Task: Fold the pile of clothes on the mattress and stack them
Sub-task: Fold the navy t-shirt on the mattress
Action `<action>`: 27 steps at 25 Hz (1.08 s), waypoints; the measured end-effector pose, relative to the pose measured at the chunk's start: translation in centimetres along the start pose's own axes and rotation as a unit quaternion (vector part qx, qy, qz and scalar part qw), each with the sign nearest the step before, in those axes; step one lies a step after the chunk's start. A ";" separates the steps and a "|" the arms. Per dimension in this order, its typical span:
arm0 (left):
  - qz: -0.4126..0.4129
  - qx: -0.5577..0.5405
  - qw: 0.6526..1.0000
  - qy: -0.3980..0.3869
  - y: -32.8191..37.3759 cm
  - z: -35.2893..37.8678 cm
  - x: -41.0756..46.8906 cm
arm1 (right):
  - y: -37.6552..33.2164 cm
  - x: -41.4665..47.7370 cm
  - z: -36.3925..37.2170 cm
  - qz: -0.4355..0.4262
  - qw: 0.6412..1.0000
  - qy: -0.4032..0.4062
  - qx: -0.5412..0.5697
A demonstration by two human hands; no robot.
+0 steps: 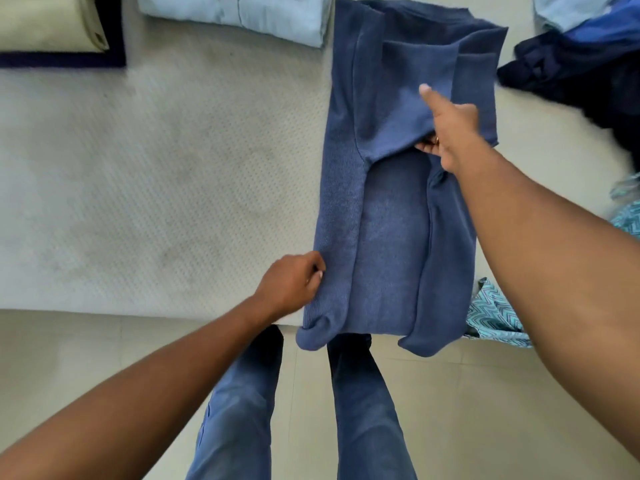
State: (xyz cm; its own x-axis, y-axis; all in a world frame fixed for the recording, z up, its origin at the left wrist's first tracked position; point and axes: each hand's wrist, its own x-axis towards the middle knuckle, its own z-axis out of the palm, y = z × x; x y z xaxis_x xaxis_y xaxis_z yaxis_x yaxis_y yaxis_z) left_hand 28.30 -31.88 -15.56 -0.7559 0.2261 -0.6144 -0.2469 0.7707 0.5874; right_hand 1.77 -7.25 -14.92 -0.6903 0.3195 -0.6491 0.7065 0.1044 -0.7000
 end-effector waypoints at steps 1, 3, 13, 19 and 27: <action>0.006 0.011 1.000 0.020 0.1 -1.1 1.4 | -0.3 0.2 0.1 -0.027 0.999 0.009 -0.018; 0.016 0.020 0.998 0.055 0.8 -3.4 4.2 | -0.4 0.4 0.0 -0.091 0.990 0.089 -0.056; 0.063 0.093 0.975 0.191 7.8 -13.6 18.7 | 3.1 -0.3 -2.8 -0.056 0.983 0.174 0.026; 0.007 0.256 0.964 0.070 10.2 -18.7 27.3 | 4.2 -1.2 -3.7 0.022 0.991 0.106 0.079; -0.077 -0.346 0.924 0.145 9.0 -17.5 26.1 | -0.3 -4.6 0.6 -0.308 0.925 0.102 -0.199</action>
State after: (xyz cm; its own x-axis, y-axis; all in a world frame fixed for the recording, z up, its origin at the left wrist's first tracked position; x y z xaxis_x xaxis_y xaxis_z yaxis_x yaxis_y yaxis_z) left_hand -4.25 -29.52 -17.08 -0.7859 -0.0998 -0.6103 -0.6170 0.1934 0.7628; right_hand 4.60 -9.31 -11.89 -0.9659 0.2508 -0.0650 0.2181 0.6514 -0.7267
